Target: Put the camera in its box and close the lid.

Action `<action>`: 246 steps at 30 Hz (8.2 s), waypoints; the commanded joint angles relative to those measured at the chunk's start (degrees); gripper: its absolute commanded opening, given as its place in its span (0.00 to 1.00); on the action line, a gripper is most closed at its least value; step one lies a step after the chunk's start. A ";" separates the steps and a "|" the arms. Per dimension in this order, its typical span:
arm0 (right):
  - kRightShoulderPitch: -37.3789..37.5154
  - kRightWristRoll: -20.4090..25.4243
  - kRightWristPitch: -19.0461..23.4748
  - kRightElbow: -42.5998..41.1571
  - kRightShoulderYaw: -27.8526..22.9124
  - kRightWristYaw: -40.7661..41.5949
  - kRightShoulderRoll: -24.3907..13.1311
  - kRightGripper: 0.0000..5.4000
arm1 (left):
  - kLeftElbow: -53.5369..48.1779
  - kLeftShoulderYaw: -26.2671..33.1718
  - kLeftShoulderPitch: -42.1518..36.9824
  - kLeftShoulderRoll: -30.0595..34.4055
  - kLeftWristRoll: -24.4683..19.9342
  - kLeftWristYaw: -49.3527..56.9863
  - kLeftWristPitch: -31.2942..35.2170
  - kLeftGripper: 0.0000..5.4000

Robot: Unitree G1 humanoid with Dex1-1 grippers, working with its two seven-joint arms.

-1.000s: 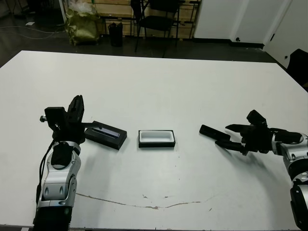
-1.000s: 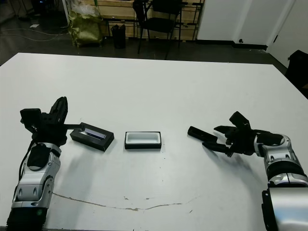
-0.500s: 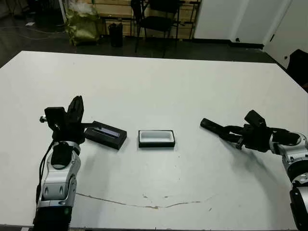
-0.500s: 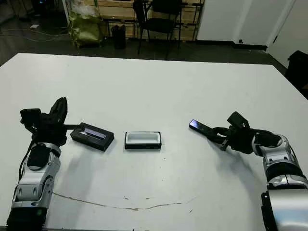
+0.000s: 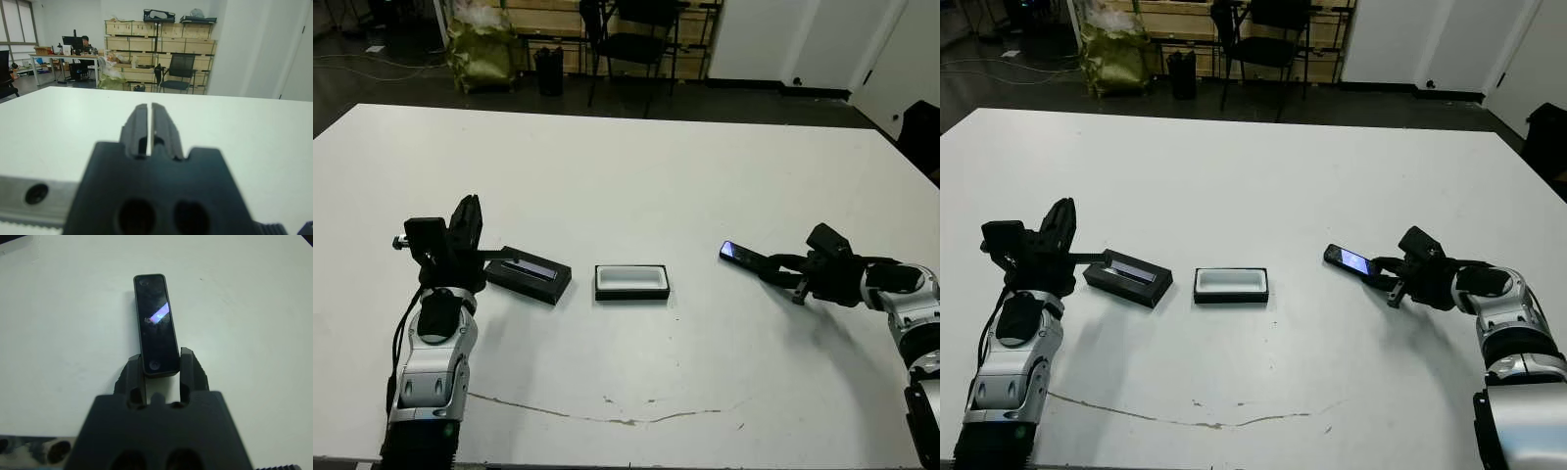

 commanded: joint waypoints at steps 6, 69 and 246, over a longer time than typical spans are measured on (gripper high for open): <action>-2.28 5.08 0.62 -2.86 -5.90 4.04 -0.51 0.07 | 0.21 0.05 0.37 0.05 0.00 -0.03 0.37 0.00; -17.10 -5.96 8.36 -6.87 13.81 28.32 13.43 0.07 | 0.57 -0.10 0.81 0.01 1.26 0.78 -0.24 0.00; -18.73 -10.94 12.19 -12.34 19.11 27.20 16.31 0.07 | -0.75 -0.49 2.03 -1.20 -0.19 1.41 1.05 0.00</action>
